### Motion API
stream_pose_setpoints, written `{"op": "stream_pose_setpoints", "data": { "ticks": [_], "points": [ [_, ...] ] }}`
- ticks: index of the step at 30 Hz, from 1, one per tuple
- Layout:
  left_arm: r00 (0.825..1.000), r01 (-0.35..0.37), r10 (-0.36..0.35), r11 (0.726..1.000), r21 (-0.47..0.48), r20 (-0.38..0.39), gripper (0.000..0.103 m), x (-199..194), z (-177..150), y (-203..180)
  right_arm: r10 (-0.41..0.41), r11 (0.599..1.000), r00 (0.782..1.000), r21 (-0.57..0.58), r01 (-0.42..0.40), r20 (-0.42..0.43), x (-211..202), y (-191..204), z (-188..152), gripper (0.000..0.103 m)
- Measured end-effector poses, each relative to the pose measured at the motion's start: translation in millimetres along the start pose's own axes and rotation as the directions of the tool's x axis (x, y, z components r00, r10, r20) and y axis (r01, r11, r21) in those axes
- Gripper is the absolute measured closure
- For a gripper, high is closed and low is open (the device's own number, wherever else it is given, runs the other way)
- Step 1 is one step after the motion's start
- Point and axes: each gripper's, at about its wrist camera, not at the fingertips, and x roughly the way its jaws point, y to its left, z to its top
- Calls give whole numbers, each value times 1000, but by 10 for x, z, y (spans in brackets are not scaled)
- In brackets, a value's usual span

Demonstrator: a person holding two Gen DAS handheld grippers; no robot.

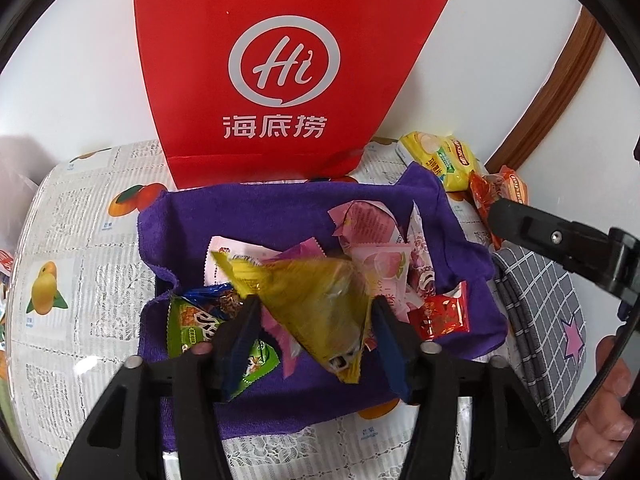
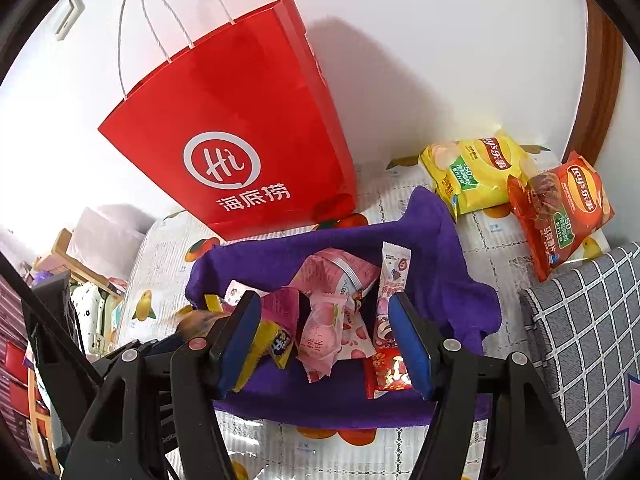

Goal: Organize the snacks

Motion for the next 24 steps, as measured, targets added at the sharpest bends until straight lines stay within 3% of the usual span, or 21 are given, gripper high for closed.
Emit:
{"op": "stream_pose_setpoints", "data": {
  "ticks": [17,24],
  "points": [
    [999,10,-8,999,-43,38,38,-265,40,121,-5,999,1000,-37,6,28,-129,120,-33,37],
    [996,-37,39,999,-25,79,38,-500,4,74,-83,982,990,-158,101,114,-438,360,-189,37]
  ]
}}
